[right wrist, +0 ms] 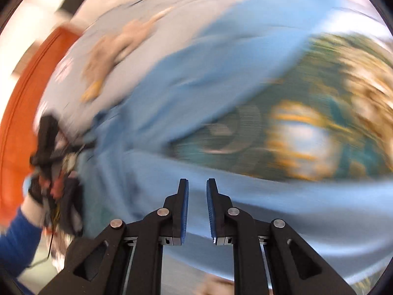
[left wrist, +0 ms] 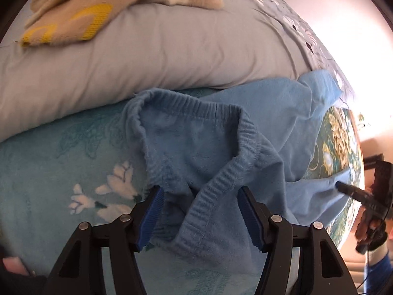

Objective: Fold clothes

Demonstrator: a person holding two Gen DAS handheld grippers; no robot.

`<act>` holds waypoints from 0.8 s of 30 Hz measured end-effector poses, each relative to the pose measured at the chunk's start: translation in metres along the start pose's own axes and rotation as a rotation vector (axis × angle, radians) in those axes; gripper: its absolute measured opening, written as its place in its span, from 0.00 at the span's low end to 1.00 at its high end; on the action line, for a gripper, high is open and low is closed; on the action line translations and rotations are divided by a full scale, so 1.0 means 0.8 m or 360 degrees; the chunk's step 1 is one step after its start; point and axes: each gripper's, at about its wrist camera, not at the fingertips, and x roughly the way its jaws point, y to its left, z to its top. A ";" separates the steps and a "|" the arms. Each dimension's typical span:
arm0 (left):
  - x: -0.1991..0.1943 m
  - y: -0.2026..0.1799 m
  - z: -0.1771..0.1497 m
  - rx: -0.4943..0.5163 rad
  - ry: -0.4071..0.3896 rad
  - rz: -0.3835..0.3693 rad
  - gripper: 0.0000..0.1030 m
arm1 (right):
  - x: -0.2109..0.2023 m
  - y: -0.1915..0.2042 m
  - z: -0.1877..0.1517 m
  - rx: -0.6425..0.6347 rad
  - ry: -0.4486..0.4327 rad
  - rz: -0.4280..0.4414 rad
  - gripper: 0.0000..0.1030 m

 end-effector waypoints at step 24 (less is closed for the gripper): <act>-0.120 -0.021 -0.107 0.0095 -0.0150 -0.0232 0.18 | -0.161 -0.205 -0.107 0.0799 -0.0439 -0.0168 0.15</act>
